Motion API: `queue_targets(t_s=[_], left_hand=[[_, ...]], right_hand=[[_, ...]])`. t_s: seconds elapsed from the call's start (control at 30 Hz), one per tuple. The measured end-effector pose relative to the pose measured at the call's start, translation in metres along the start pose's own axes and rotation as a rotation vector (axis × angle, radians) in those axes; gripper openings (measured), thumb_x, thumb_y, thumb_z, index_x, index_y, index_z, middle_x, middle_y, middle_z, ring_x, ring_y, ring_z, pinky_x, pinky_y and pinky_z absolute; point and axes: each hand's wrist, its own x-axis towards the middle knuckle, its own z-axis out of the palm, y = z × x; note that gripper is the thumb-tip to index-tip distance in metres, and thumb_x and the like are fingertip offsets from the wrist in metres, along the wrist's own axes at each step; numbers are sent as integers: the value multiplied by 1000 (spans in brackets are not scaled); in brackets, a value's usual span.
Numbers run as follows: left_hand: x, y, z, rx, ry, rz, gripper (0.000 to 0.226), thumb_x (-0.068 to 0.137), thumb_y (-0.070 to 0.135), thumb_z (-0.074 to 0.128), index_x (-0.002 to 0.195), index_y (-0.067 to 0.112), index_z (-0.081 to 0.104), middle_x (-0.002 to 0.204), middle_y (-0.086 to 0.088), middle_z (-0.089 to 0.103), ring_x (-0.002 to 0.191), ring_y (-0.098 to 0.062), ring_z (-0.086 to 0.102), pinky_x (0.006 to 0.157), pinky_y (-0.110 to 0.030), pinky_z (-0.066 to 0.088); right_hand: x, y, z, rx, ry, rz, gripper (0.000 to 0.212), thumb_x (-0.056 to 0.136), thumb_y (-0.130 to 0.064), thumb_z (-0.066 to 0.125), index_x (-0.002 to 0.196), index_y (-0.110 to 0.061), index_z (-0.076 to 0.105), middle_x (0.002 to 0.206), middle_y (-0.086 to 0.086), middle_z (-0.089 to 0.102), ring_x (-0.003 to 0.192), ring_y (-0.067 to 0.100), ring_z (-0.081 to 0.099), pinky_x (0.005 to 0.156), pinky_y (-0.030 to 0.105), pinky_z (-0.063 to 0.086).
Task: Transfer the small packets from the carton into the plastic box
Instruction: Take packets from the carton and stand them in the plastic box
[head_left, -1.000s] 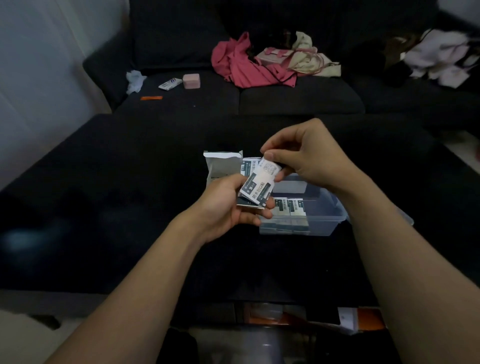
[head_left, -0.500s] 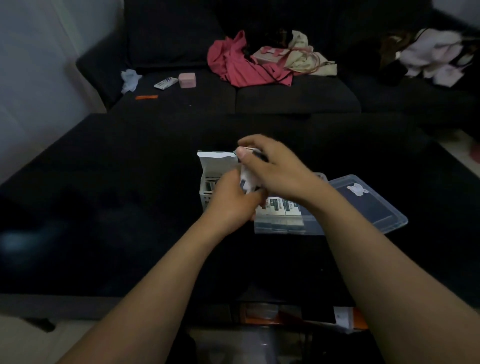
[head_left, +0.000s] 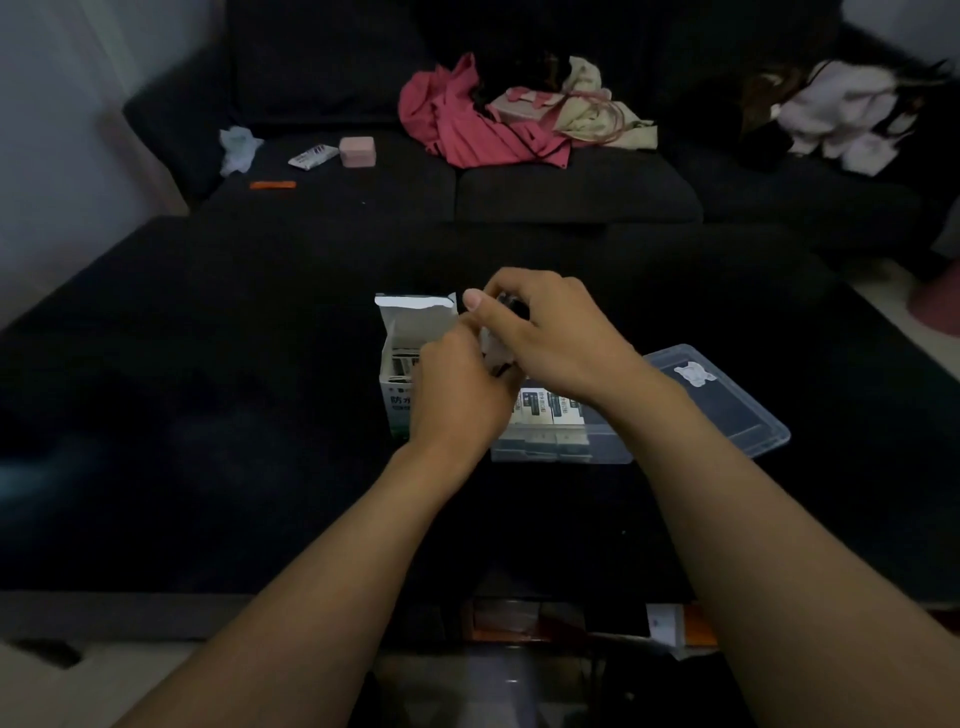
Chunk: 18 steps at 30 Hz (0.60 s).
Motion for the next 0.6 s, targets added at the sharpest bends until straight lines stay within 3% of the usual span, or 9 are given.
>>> queue_targets(t_s=[0.13, 0.27, 0.4, 0.47, 0.6], left_hand=[[0, 2, 7, 48, 15, 37, 41, 87, 20, 75, 121, 20, 51, 95, 0, 69, 85, -18, 70, 72, -41, 61], [0, 2, 11, 96, 48, 82, 33, 88, 20, 74, 111, 20, 51, 93, 1, 68, 80, -17, 68, 66, -36, 58], [5, -2, 15, 90, 9, 55, 21, 90, 20, 72, 107, 20, 58, 86, 4, 68, 75, -12, 66, 61, -28, 52], [9, -3, 15, 92, -2, 19, 17, 89, 22, 73, 95, 22, 56, 79, 9, 62, 67, -5, 59, 54, -19, 41], [9, -6, 19, 125, -48, 42, 19, 86, 20, 73, 93, 24, 56, 76, 11, 58, 64, -1, 54, 51, -14, 32]], right_hand=[[0, 7, 3, 27, 122, 12, 15, 101, -29, 55, 91, -22, 64, 81, -8, 63, 71, 4, 61, 59, 17, 47], [1, 13, 5, 47, 187, 90, 19, 101, -29, 54, 95, -15, 65, 82, 0, 66, 74, 11, 65, 69, 33, 58], [-2, 12, -13, 185, -60, 87, 29, 103, -36, 49, 104, -11, 64, 82, -3, 63, 72, 7, 61, 65, 24, 52], [-5, 19, -29, 284, -186, 94, 21, 104, -25, 50, 113, -11, 62, 87, -3, 63, 72, 5, 60, 61, 20, 51], [-7, 34, -37, 175, -186, 62, 17, 101, -6, 53, 111, -11, 66, 93, 1, 68, 76, 7, 65, 66, 21, 57]])
